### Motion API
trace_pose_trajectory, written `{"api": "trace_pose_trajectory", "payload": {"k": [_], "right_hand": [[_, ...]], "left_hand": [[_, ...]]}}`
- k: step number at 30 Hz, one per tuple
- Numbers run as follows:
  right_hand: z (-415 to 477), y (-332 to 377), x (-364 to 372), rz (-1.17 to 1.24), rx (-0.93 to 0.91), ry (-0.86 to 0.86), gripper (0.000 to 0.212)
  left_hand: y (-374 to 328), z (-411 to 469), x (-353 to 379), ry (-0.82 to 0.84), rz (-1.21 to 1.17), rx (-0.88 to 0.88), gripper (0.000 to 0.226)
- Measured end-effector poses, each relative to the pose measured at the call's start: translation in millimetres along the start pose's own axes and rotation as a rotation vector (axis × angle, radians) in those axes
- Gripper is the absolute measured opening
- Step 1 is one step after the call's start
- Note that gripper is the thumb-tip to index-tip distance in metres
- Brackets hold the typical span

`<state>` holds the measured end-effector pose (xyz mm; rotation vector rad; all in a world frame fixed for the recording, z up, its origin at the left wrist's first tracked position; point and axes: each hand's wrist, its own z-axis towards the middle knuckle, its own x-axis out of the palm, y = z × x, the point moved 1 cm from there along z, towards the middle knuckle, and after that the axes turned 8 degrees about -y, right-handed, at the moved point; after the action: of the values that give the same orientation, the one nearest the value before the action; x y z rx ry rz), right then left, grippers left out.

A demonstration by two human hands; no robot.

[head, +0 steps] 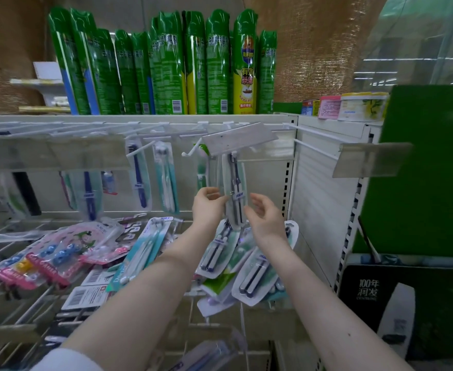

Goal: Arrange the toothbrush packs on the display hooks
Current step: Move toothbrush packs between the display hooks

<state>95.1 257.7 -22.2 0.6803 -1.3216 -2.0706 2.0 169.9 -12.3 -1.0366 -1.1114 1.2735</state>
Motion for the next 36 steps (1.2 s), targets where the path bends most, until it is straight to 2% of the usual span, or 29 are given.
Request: {"api": "trace_pose_trajectory", "payload": {"k": [4,15,18,36], "right_hand": [[-15,-1,-8,0.038,0.037,0.047,0.035],[-65,1,-1,0.093,-0.014,0.116,0.036],[-71,8,11,0.110,-0.012,0.122,0.034],[-148,60,230,0.144,0.054,0.049,0.032]], "left_hand": [[-1,-21,-8,0.000,-0.026,0.006,0.021],[2,-72,-51,-0.078,-0.074,0.032,0.009],[-2,-71,-68,-0.101,-0.089,0.047,0.017],[-7,5,-304,-0.053,-0.199,0.045,0.008]]}}
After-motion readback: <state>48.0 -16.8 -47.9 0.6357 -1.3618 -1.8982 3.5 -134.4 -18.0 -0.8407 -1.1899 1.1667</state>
